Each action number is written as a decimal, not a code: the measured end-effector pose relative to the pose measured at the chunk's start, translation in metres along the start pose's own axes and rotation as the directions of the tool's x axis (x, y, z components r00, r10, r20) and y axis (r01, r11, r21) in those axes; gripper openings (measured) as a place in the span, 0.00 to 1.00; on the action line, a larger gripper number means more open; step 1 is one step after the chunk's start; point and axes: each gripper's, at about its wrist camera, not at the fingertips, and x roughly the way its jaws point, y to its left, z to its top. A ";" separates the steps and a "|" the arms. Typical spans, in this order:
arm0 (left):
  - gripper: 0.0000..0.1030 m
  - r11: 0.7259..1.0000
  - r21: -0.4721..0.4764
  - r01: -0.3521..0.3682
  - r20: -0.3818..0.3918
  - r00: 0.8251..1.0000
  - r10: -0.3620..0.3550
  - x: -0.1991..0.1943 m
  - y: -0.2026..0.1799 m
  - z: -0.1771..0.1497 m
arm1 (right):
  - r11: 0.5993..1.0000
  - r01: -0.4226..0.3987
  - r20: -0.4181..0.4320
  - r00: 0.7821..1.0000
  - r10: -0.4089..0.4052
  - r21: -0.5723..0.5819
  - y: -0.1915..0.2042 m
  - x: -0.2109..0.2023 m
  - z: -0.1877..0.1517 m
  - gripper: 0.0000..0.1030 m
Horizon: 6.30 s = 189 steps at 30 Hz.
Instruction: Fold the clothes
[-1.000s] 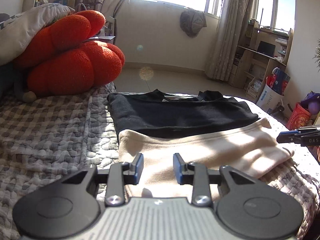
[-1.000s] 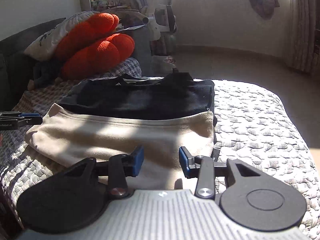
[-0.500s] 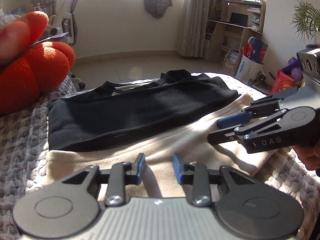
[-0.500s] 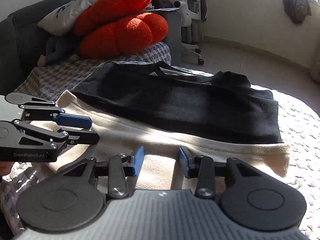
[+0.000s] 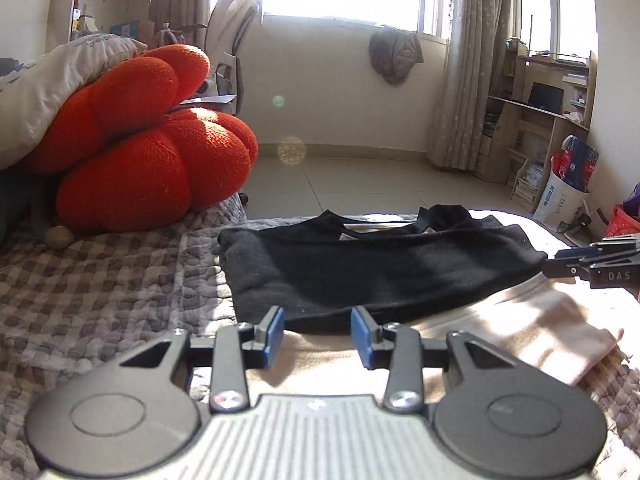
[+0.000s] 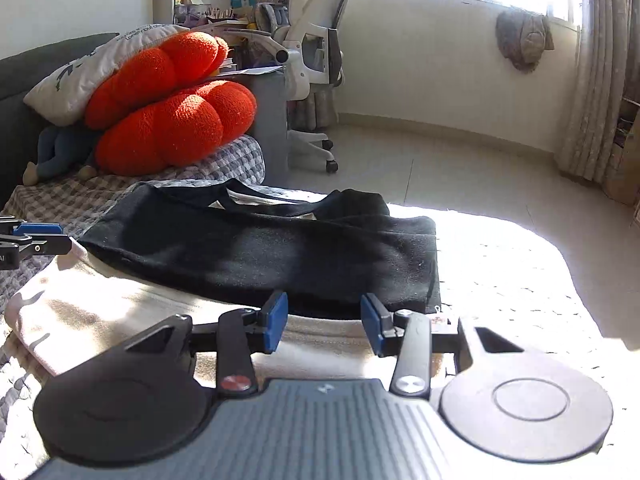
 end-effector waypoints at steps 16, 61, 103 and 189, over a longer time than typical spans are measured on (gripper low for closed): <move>0.07 0.990 -0.125 -0.071 0.037 0.996 0.076 0.008 0.012 -0.024 | 0.990 0.109 0.037 0.993 -0.113 0.090 -0.027 0.005 -0.032 0.11; 0.19 0.971 -0.175 -0.164 0.057 0.983 0.176 0.008 0.009 -0.010 | 0.968 0.081 0.121 0.986 -0.113 0.239 -0.047 -0.002 -0.020 0.21; 0.35 0.995 0.072 0.067 -0.118 0.991 -0.058 -0.005 -0.020 -0.045 | 0.989 -0.119 -0.124 0.986 0.108 -0.086 0.049 0.013 -0.023 0.37; 0.03 0.714 -0.665 0.219 -0.138 0.904 -0.405 -0.111 0.042 -0.084 | 0.609 -0.206 -0.044 0.928 0.370 0.766 -0.078 -0.152 -0.108 0.16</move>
